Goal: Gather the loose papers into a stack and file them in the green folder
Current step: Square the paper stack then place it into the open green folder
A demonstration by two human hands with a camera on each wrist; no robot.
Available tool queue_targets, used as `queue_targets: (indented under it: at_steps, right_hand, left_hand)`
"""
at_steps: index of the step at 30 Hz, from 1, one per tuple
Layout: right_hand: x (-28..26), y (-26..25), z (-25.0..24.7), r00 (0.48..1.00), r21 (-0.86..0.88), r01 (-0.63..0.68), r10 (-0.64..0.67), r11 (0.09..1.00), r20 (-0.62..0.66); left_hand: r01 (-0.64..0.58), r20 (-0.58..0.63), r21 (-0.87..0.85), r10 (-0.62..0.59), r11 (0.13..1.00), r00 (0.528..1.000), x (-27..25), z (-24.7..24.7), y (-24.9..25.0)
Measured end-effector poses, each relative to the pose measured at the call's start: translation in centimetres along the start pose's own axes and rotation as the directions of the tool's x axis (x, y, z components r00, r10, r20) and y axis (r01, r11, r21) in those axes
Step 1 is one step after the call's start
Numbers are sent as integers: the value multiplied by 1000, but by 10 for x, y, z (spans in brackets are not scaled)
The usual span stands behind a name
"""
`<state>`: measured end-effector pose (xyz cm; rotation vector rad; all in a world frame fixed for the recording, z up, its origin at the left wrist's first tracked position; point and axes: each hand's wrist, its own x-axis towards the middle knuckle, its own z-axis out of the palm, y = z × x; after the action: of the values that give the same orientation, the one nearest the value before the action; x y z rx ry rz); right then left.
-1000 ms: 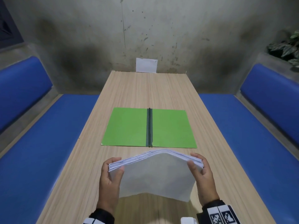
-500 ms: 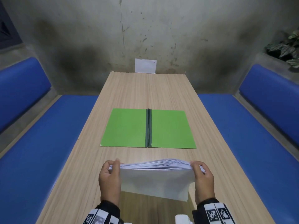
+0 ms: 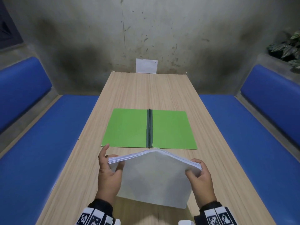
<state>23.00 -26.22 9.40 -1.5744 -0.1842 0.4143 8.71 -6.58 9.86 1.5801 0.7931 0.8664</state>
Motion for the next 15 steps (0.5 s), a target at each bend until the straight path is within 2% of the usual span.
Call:
queue_targets:
  at_steps: [5, 7, 12, 15]
  right_hand:
    - [-8, -18, 0, 977, 60, 211, -212, 976, 10]
    - [-12, -19, 2, 966, 49, 257, -258, 965, 13]
    - [-13, 22, 8, 995, -36, 92, -91, 995, 27]
    - [-8, 38, 8, 1000, -11, -28, 28, 1000, 9]
  left_hand:
    - [-109, -92, -127, 97, 986, 991, -2, -3, 10]
    - [-101, -100, -129, 88, 986, 991, -9, -3, 5]
    - [42, -43, -26, -43, 999, 998, -24, 0, -21]
    - [89, -33, 11, -89, 996, 996, -22, -1, -25]
